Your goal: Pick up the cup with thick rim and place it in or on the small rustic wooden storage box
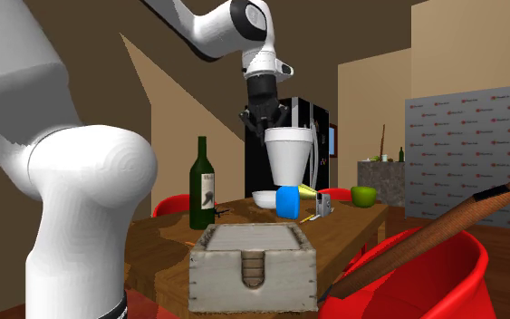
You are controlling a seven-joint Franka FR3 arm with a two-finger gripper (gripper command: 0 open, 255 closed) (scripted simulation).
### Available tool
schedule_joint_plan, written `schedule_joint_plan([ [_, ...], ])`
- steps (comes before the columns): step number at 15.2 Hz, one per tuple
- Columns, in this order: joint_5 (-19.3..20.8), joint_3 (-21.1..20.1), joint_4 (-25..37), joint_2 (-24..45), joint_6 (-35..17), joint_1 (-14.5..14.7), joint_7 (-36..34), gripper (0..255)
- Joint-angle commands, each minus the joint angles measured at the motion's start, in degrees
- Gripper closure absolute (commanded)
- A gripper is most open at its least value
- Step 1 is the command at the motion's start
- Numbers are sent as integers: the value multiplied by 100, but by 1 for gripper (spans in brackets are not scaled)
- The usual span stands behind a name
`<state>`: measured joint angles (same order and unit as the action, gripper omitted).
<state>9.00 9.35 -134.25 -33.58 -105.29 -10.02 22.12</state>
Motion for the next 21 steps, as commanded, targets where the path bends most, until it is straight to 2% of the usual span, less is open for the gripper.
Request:
schedule_joint_plan([
  [1, 46, -21, -246, -489, 239, -54, 22, 255],
  [7, 116, -112, -818, -1908, 1086, -212, 102, 255],
  [11, 139, -173, -1053, -2899, 1839, -334, 213, 255],
  [21, 239, -77, -1956, -3208, 1246, -391, 169, 255],
])
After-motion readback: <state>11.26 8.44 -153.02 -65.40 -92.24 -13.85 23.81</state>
